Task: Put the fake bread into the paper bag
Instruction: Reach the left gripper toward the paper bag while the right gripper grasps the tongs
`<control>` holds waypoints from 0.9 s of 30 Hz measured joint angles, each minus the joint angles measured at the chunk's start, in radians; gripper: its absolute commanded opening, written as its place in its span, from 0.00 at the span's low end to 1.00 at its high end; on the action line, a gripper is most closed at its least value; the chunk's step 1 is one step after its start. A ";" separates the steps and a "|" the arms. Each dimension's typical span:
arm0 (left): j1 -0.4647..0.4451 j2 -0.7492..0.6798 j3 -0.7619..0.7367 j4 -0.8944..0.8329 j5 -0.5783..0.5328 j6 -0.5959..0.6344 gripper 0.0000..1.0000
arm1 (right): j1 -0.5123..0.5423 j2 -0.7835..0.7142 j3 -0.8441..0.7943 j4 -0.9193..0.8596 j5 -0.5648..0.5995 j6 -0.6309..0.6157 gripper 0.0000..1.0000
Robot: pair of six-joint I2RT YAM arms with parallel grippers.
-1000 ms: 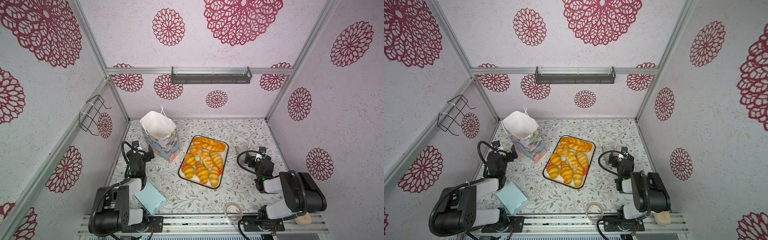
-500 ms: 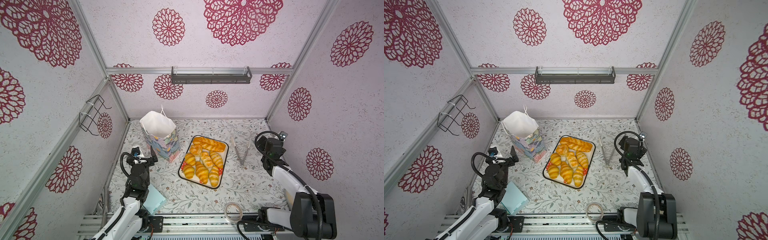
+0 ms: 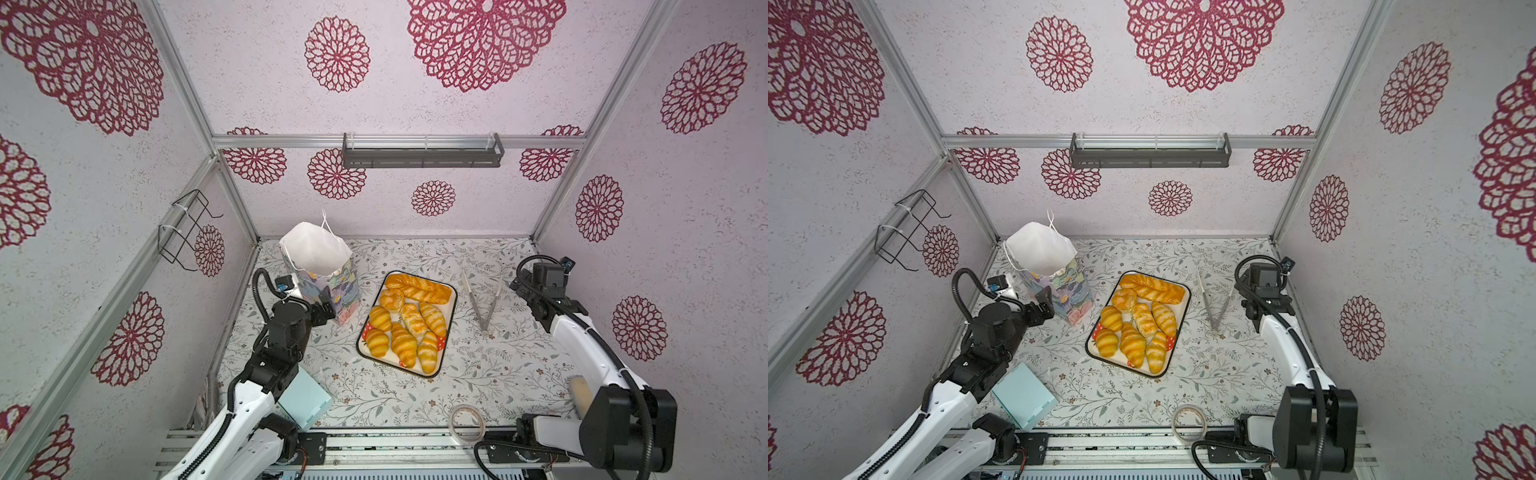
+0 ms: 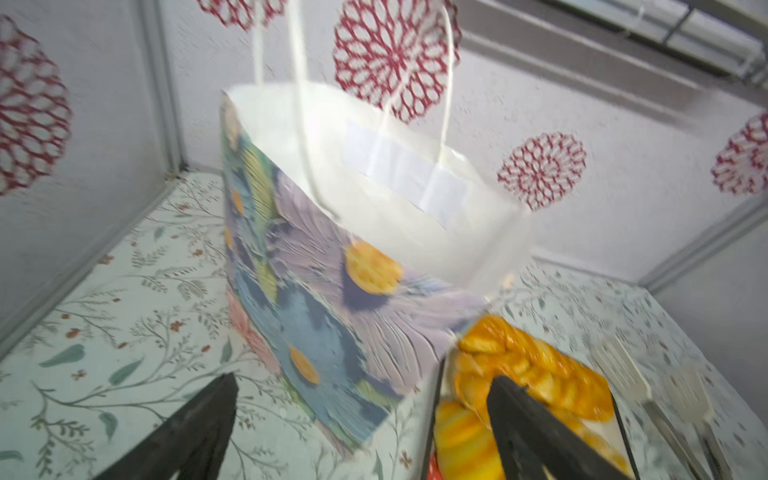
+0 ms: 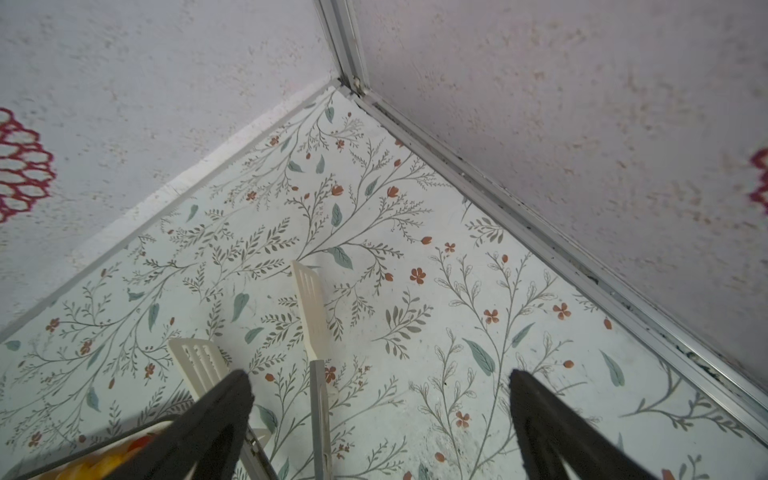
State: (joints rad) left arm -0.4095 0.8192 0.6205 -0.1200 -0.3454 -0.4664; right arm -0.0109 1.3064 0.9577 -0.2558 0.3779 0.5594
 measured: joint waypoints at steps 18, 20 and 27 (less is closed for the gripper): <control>-0.175 0.413 0.101 -0.167 0.124 -0.139 0.94 | 0.110 0.285 0.153 -0.132 -0.122 -0.094 0.99; -0.175 0.441 0.101 -0.171 0.154 -0.160 0.93 | 0.127 0.300 0.153 -0.138 -0.135 -0.106 0.99; -0.175 0.483 0.100 -0.174 0.214 -0.212 0.91 | 0.157 0.357 0.157 -0.143 -0.166 -0.147 0.99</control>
State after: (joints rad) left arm -0.5846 1.3025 0.7204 -0.2935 -0.1318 -0.6781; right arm 0.1459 1.6638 1.1145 -0.3988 0.2115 0.4126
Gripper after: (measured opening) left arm 0.912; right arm 0.989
